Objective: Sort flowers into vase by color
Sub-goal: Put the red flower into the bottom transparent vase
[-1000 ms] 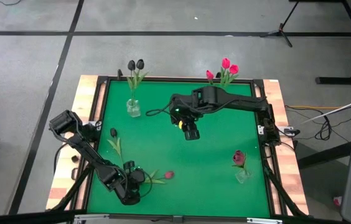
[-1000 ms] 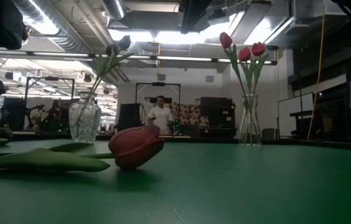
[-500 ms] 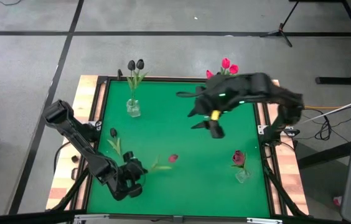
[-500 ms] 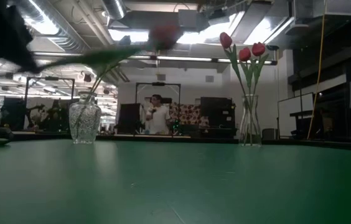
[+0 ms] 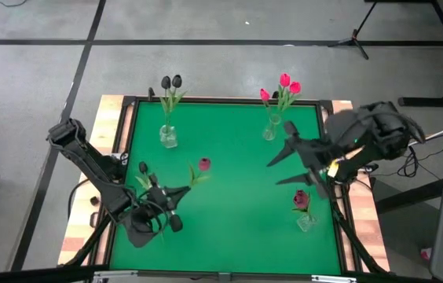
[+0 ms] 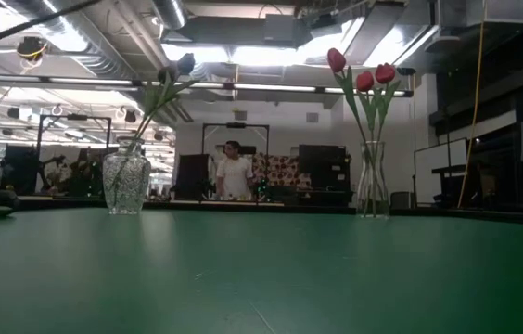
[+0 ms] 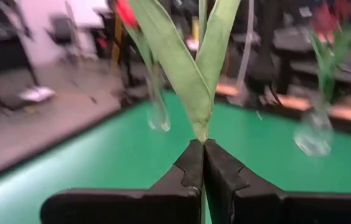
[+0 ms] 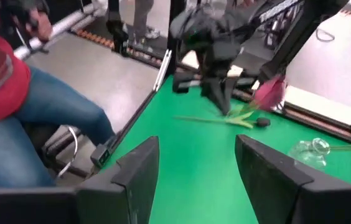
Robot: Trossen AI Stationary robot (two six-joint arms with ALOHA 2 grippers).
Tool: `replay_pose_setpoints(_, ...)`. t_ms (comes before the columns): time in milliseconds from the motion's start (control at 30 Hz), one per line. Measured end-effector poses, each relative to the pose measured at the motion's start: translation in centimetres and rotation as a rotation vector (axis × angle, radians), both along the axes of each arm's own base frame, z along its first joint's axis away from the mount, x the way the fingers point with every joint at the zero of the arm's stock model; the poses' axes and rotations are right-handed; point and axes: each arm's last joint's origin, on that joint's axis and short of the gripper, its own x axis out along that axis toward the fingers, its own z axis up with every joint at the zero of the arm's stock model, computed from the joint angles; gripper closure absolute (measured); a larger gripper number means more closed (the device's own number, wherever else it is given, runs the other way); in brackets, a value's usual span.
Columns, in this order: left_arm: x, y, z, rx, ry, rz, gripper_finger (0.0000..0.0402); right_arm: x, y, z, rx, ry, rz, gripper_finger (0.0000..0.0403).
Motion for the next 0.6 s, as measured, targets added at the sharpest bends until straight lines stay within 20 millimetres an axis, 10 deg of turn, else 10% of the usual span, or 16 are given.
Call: replay_pose_setpoints(600, 5.3, 3.1, 7.5, 0.169, -0.302, -0.330, 0.0401, -0.4, 0.8, -2.1, -0.071, 0.121, -0.123, 0.0194)
